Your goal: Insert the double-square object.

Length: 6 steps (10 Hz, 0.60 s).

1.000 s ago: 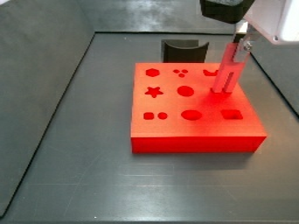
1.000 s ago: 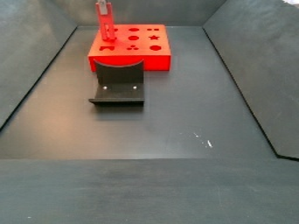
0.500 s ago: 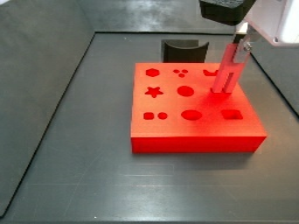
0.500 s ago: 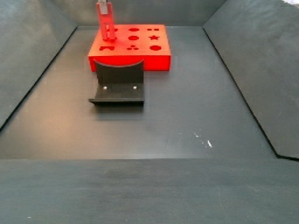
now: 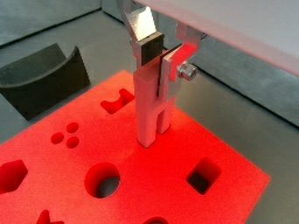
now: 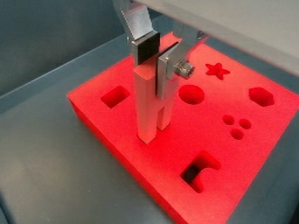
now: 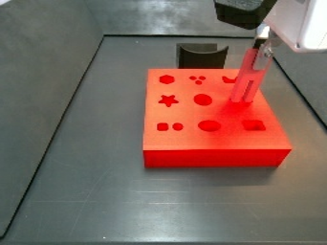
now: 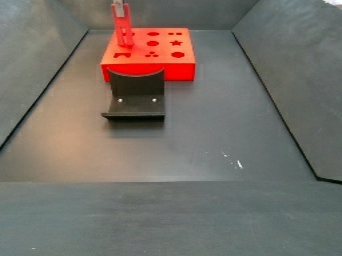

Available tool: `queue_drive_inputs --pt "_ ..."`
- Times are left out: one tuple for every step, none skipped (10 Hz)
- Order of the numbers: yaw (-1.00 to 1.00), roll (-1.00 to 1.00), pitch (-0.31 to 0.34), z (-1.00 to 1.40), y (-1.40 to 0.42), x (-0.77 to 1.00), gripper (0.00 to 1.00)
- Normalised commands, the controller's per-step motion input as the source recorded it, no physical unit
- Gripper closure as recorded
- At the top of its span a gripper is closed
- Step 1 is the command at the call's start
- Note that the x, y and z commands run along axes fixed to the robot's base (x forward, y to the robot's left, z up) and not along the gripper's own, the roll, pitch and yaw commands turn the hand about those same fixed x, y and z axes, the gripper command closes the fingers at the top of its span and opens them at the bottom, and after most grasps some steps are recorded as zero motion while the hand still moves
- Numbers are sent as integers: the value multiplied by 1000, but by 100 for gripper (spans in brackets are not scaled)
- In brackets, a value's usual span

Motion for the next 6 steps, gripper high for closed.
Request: queue_drive_inputs --pt "-54 101 0 -731 0 214 100" --pt "-66 136 0 -766 0 189 100" --pt "-83 153 21 -677 0 151 100" --pt "-77 181 51 -614 0 86 100" --pt "-63 153 69 -654 0 26 100" --pt "-120 70 61 -740 0 0 100"
